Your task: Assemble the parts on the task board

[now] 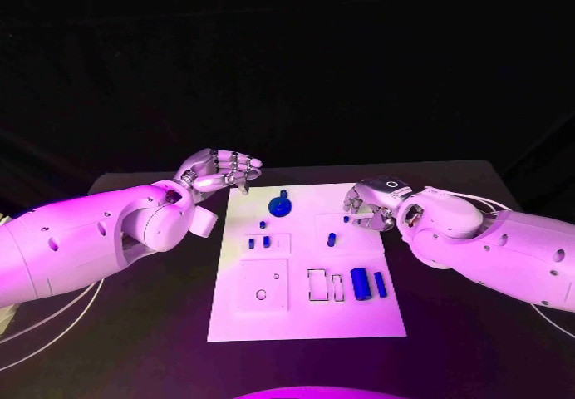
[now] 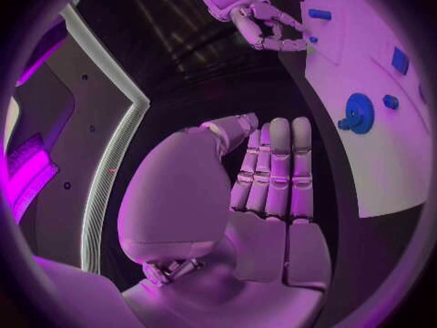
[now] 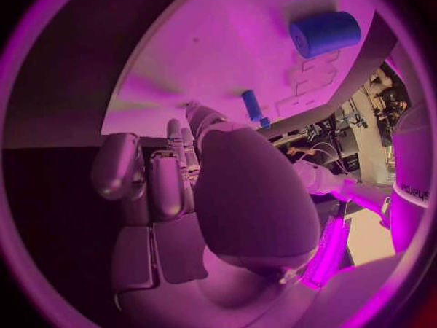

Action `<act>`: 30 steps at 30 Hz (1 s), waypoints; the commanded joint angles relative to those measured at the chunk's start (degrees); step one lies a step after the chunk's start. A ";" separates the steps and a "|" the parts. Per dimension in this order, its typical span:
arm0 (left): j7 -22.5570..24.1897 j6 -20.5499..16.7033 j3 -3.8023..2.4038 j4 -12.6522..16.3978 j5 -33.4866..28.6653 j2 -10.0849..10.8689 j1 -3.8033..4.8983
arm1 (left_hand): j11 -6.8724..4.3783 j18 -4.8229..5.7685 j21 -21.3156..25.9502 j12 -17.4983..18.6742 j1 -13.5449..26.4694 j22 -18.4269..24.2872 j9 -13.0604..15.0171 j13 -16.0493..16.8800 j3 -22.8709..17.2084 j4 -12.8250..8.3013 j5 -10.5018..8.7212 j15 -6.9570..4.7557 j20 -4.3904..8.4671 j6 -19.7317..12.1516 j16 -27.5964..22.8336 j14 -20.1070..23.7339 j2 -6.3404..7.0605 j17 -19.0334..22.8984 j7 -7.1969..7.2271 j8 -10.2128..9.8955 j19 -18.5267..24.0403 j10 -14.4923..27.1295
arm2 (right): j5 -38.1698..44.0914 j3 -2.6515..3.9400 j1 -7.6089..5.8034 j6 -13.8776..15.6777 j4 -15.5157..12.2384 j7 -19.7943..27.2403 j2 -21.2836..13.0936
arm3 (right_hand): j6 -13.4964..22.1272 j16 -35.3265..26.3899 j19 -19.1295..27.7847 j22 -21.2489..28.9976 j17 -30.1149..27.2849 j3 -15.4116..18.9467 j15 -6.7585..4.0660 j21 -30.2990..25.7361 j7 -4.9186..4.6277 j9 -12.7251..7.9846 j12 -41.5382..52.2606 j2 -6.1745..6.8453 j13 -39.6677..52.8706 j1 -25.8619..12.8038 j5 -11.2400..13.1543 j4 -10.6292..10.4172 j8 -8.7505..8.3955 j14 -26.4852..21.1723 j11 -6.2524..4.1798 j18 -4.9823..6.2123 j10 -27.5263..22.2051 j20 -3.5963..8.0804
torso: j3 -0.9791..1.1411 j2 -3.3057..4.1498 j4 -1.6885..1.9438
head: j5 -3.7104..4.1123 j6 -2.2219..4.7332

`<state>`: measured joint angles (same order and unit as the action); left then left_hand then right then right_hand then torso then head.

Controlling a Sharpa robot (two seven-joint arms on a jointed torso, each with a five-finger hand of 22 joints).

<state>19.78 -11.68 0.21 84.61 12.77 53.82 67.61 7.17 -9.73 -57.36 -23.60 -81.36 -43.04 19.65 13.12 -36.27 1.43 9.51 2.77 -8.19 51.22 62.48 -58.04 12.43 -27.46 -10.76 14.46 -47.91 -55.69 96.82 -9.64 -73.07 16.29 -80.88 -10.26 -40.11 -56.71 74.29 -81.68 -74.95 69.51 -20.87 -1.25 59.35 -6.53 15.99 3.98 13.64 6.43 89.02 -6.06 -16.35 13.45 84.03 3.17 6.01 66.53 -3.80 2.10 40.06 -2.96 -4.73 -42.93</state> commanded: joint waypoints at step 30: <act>1.78 1.05 -0.06 0.39 -2.05 -0.03 0.05 | 0.17 -0.86 0.66 -0.34 0.15 0.32 -0.21 -0.14 0.57 -0.23 0.30 0.24 -0.23 -0.50 -0.56 0.51 -0.13 0.22 -0.42 -0.41 0.06 0.55 | 0.91 -0.05 1.46 -4.32 2.87 -0.08 3.22 | -2.95 1.99 -1.26 -3.31 0.74 -7.10 0.25 4.37 -0.04 1.53 -0.05 -2.62 -1.43 -1.50 -0.04 1.88 0.31 2.54 0.07 -1.31 3.49 -0.28 | 0.03 0.00 0.03 | -0.30 -0.56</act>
<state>20.87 -11.46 0.21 84.80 11.17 53.82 67.61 7.38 -9.72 -56.90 -23.63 -81.36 -42.76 19.52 13.07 -36.11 1.27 9.51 2.99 -8.19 51.01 62.27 -57.83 12.43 -27.32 -10.96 14.17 -47.91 -55.49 97.37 -9.51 -71.90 14.79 -78.06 -10.48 -37.09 -59.23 76.05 -82.69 -74.93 70.35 -27.53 -1.24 63.40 -6.49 17.50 3.98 11.44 5.08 87.45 -5.89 -14.45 13.45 84.03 3.18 5.28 69.62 -4.01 2.14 40.02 -2.97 -5.09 -43.41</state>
